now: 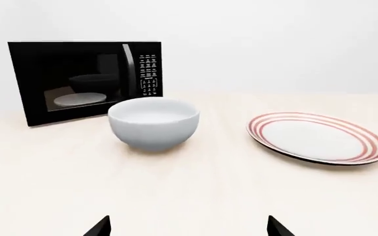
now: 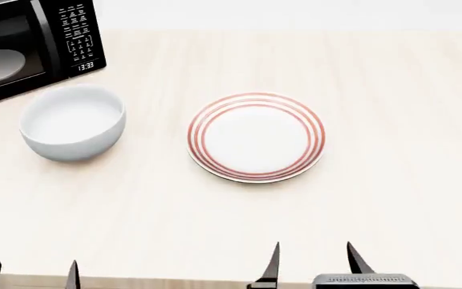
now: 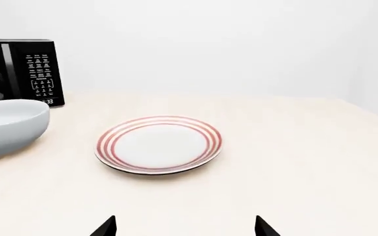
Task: Put the white bowl to the right of the plate.
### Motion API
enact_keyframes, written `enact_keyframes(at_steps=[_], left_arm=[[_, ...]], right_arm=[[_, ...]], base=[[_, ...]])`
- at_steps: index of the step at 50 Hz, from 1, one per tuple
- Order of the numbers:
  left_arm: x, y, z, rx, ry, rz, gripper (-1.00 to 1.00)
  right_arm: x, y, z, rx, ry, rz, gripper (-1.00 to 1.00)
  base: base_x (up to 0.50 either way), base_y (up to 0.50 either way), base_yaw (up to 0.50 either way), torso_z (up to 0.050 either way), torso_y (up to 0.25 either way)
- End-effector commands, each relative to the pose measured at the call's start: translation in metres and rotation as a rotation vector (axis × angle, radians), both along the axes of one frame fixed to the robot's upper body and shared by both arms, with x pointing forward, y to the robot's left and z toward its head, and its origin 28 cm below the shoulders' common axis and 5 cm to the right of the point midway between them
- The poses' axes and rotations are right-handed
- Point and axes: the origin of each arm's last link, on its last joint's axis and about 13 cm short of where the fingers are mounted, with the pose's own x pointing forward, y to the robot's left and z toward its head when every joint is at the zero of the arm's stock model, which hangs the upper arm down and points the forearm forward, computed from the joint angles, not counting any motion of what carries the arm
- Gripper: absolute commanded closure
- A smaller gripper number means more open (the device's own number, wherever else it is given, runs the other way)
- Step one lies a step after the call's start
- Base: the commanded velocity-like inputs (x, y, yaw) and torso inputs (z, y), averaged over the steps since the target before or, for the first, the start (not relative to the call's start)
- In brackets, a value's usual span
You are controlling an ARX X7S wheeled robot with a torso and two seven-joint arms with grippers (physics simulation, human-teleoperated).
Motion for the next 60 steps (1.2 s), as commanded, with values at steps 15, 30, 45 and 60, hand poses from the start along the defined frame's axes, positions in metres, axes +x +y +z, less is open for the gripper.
enact_keyframes(at_steps=[15,30,45,60], left_arm=[[0.008,0.005,0.069,0.008,-0.118,0.032,-1.00],[0.005,0.005,0.074,0.005,-0.133,0.034,-1.00],[0.006,0.005,0.074,0.005,-0.137,0.039,-1.00],[0.005,0.005,0.073,0.004,-0.134,0.040,-1.00]], right_arm=[[-0.007,-0.004,0.091,-0.005,-0.199,0.068,-1.00],[-0.007,-0.008,0.099,0.016,-0.205,0.056,-1.00],[-0.002,-0.009,0.095,0.050,-0.176,0.070,-1.00],[-0.002,-0.009,0.094,0.044,-0.180,0.070,-1.00]], base=[[0.26,0.03,0.00,0.000,0.000],[0.50,0.13,0.00,0.000,0.000],[0.50,0.15,0.00,0.000,0.000],[0.50,0.00,0.00,0.000,0.001]])
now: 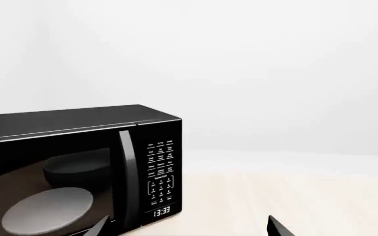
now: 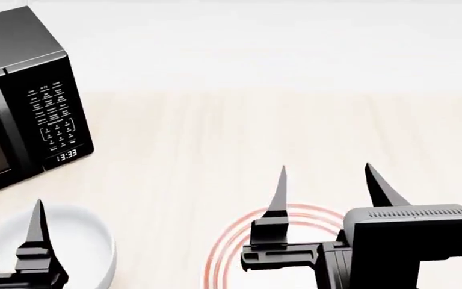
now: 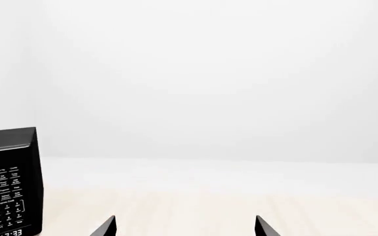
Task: Put the white bowl to the right of the plate.
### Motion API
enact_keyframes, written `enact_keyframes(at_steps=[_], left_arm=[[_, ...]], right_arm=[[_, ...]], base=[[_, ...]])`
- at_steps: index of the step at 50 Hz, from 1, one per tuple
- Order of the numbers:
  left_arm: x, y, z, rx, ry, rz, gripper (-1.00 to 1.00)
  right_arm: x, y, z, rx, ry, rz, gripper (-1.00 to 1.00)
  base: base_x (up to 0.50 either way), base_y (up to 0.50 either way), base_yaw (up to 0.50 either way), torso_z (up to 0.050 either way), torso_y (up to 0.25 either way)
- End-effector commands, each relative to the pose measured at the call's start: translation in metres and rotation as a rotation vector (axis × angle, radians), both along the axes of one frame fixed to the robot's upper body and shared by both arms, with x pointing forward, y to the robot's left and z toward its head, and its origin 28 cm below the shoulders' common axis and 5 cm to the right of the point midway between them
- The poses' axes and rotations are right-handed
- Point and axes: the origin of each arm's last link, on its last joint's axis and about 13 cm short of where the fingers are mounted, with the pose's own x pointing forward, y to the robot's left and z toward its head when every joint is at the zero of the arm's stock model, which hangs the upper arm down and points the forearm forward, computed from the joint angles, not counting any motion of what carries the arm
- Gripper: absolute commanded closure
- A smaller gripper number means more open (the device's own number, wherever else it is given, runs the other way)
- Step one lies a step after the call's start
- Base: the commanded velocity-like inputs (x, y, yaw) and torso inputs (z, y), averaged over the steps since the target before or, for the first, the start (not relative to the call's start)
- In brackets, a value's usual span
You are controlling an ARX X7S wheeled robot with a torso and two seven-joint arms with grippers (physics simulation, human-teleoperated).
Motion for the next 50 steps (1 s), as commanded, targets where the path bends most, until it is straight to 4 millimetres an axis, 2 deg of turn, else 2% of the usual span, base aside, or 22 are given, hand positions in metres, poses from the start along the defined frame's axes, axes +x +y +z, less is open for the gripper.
enact_keyframes(at_steps=[1,9,17,22,28,38,50], left_arm=[[0.000,0.000,0.000,0.000,0.001,0.002,-1.00],[-0.001,0.000,-0.001,0.001,0.001,0.001,-1.00],[0.003,0.009,-0.012,-0.010,0.027,0.054,-1.00],[-0.010,0.020,-0.018,-0.021,0.015,0.098,-1.00],[-0.019,0.035,-0.024,-0.043,0.023,0.226,-1.00],[-0.023,0.053,-0.023,-0.029,0.000,0.373,-1.00],[-0.020,0.059,-0.024,-0.020,0.008,0.437,-1.00]], right_arm=[[0.001,0.000,-0.001,-0.002,0.000,0.000,-1.00],[0.001,0.000,-0.001,-0.008,0.003,-0.008,-1.00],[0.014,0.002,-0.001,-0.079,0.179,-0.123,-1.00],[0.010,0.002,0.011,-0.031,0.175,-0.050,-1.00],[0.008,0.006,0.022,-0.089,0.163,-0.040,-1.00],[0.028,0.012,0.044,-0.107,0.204,0.082,-1.00],[0.046,0.025,0.054,-0.096,0.272,0.158,-1.00]], base=[[0.50,0.00,0.00,0.000,0.000],[0.50,0.09,0.00,0.000,0.000],[0.18,0.06,0.00,0.000,0.000],[0.00,0.00,0.00,0.000,0.000],[0.00,0.00,0.00,0.000,0.002],[0.00,0.00,0.00,0.000,0.000],[0.00,0.00,0.00,0.000,0.000]])
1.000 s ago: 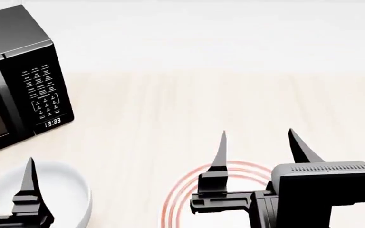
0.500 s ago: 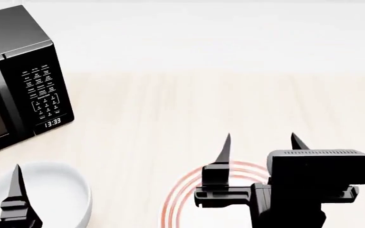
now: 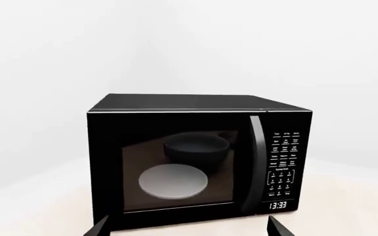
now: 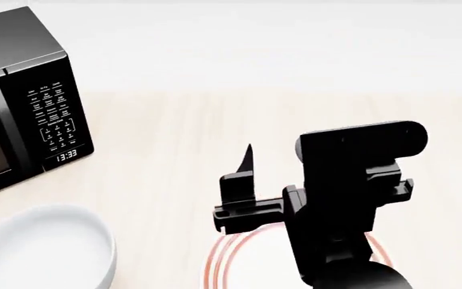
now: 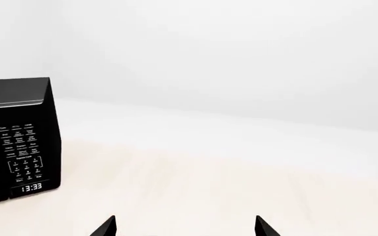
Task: Put the white bowl to the right of the plate.
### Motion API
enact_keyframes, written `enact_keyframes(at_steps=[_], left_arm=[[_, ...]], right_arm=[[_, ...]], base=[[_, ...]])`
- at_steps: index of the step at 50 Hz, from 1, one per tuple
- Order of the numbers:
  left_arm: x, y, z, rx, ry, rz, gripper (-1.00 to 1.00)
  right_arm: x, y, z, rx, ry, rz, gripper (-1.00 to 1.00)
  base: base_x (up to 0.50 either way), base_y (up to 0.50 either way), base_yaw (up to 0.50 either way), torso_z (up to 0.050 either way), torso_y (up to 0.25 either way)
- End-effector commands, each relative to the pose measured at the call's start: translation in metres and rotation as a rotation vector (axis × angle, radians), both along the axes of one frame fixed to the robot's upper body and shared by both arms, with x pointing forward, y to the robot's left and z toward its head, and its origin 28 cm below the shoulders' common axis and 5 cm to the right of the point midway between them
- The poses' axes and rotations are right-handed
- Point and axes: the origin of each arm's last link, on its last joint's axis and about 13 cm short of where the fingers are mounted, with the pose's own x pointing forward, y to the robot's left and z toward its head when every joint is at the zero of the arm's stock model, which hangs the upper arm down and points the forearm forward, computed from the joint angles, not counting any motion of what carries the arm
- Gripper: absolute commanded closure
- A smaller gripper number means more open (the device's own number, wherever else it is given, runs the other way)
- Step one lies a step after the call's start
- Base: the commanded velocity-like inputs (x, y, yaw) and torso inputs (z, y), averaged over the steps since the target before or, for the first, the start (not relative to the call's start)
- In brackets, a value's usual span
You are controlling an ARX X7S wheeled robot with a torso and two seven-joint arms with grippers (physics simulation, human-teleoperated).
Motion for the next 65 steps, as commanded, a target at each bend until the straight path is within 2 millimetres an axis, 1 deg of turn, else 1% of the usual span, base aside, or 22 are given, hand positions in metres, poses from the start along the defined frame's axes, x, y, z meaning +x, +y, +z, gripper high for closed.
enact_keyframes(at_steps=[1,8,12,14,15,17,19,20,22,26,27,28,29,30,31,38,46,50,56,59,65], left_arm=[[0.000,0.009,-0.002,0.010,0.003,0.079,-1.00],[0.001,0.008,-0.002,0.009,0.003,0.077,-1.00],[0.000,0.009,-0.002,0.008,0.000,0.081,-1.00],[0.000,0.009,-0.001,0.007,-0.001,0.082,-1.00],[0.000,0.009,-0.002,0.003,0.001,0.081,-1.00],[0.001,0.009,-0.002,0.004,0.001,0.080,-1.00],[0.001,0.009,-0.002,0.003,0.001,0.079,-1.00],[0.000,0.010,-0.002,0.001,0.002,0.082,-1.00],[0.000,0.010,-0.002,-0.005,0.003,0.087,-1.00],[0.000,0.011,-0.002,-0.004,0.001,0.090,-1.00],[-0.001,0.011,-0.002,0.004,0.000,0.092,-1.00],[-0.001,0.012,-0.002,0.002,-0.001,0.094,-1.00],[-0.001,0.021,-0.001,-0.013,-0.005,0.139,-1.00],[-0.001,0.021,-0.001,-0.014,-0.005,0.139,-1.00],[-0.001,0.021,-0.001,-0.013,-0.005,0.139,-1.00],[-0.001,0.022,-0.001,-0.014,-0.006,0.140,-1.00],[-0.004,0.023,0.000,-0.016,-0.014,0.146,-1.00],[-0.006,0.024,-0.003,-0.016,-0.017,0.152,-1.00],[-0.008,0.025,-0.002,-0.020,-0.022,0.156,-1.00],[-0.008,0.025,-0.002,-0.019,-0.021,0.155,-1.00],[-0.009,0.025,-0.001,-0.021,-0.025,0.154,-1.00]], right_arm=[[0.013,0.011,0.014,-0.011,0.063,0.090,-1.00],[0.010,0.021,0.020,-0.059,-0.004,0.145,-1.00],[0.010,0.029,0.020,-0.113,-0.009,0.131,-1.00],[0.010,0.033,0.020,-0.113,0.033,0.135,-1.00],[0.011,0.036,0.023,-0.036,0.070,0.098,-1.00],[0.010,0.041,0.025,-0.026,0.107,0.103,-1.00],[0.010,0.043,0.027,0.022,0.147,0.111,-1.00],[0.010,0.047,0.029,0.002,0.142,0.107,-1.00],[0.010,0.051,0.030,0.023,0.168,0.100,-1.00],[0.009,0.058,0.030,0.007,0.190,0.129,-1.00],[0.010,0.067,0.031,-0.013,0.209,0.143,-1.00],[0.010,0.069,0.031,-0.014,0.209,0.145,-1.00],[0.019,0.096,0.055,-0.066,0.171,0.203,-1.00],[0.026,0.107,0.044,-0.110,0.311,0.268,-1.00],[0.034,0.107,0.037,-0.113,0.383,0.246,-1.00],[0.036,0.109,0.037,-0.115,0.402,0.258,-1.00],[0.044,0.115,0.038,-0.113,0.466,0.269,-1.00],[0.047,0.119,0.038,-0.109,0.508,0.272,-1.00],[0.054,0.127,0.039,-0.041,0.623,0.278,-1.00],[0.057,0.132,0.038,-0.034,0.632,0.262,-1.00],[0.065,0.138,0.037,0.015,0.717,0.243,-1.00]], base=[[0.00,0.00,0.00,0.000,0.000],[0.00,0.00,0.00,0.000,0.000],[0.00,0.00,0.00,0.000,0.000],[0.00,0.00,0.00,0.000,0.000],[0.00,0.00,0.00,0.000,0.000],[0.00,0.00,0.00,0.000,0.000],[0.00,0.00,0.00,0.000,0.000],[0.00,0.00,0.00,0.000,0.000],[0.00,0.00,0.00,0.000,0.000],[0.00,0.00,0.00,0.000,0.000],[0.00,0.00,0.00,0.000,0.000],[0.00,0.00,0.00,0.000,0.000],[0.00,0.00,0.00,0.000,0.000],[0.00,0.00,0.00,0.000,0.000],[0.00,0.00,0.00,0.000,0.000],[0.00,0.00,0.00,0.000,0.000],[0.00,0.00,0.00,0.000,0.000],[0.00,0.00,0.00,0.000,0.000],[0.00,0.00,0.00,0.000,0.000],[0.00,0.00,0.00,0.000,0.000],[0.00,0.00,0.00,0.000,0.000]])
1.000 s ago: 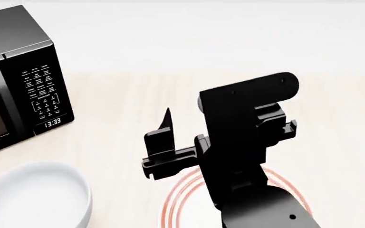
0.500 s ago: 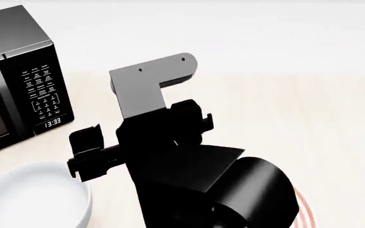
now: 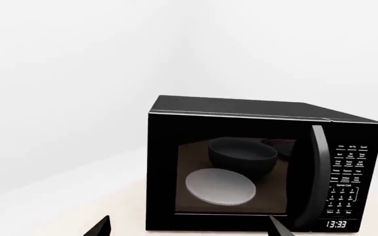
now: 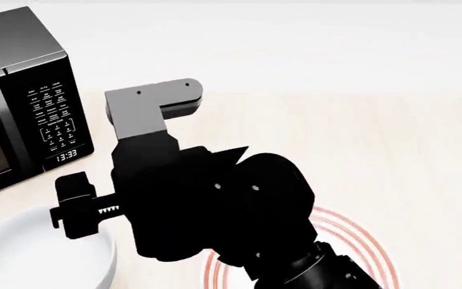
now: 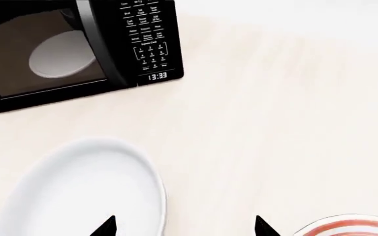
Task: Put the white bowl to the right of the plate.
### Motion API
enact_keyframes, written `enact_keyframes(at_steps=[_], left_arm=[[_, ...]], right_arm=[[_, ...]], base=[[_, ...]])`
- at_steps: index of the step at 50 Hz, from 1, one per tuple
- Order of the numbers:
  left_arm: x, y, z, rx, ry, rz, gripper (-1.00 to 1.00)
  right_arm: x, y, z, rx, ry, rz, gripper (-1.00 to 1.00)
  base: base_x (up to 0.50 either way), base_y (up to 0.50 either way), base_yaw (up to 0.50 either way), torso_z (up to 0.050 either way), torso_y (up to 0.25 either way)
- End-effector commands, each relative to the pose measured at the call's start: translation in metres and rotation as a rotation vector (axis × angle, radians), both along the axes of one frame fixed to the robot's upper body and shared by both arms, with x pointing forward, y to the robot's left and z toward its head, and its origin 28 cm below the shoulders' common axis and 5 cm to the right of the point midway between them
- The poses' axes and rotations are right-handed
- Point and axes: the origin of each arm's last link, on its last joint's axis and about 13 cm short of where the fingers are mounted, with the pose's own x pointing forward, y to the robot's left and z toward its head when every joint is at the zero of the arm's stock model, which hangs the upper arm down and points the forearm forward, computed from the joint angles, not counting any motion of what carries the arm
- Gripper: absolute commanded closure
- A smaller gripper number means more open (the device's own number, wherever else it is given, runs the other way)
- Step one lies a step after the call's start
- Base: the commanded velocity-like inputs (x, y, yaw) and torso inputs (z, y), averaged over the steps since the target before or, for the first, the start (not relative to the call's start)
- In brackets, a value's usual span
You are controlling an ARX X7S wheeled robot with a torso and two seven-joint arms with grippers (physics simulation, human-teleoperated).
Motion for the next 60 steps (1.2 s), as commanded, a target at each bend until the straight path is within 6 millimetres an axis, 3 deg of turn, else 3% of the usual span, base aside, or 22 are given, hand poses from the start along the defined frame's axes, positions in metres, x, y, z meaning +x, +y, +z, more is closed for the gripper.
enact_keyframes(at_steps=[1,20,41,60], left_arm=[[-0.002,0.001,0.001,-0.003,-0.006,0.003,-1.00],[-0.005,0.001,0.002,-0.004,-0.016,-0.001,-1.00],[-0.008,0.000,0.003,-0.003,-0.024,-0.014,-1.00],[-0.009,-0.001,0.003,0.000,-0.026,-0.018,-1.00]], right_arm=[[0.014,0.011,0.000,0.033,0.146,-0.064,-1.00],[0.028,0.029,-0.004,0.021,0.239,-0.196,-1.00],[0.038,0.023,-0.026,0.065,0.301,-0.288,-1.00],[0.025,0.028,-0.042,0.079,0.306,-0.130,-1.00]], base=[[0.00,0.00,0.00,0.000,0.000],[0.00,0.00,0.00,0.000,0.000],[0.00,0.00,0.00,0.000,0.000],[0.00,0.00,0.00,0.000,0.000]])
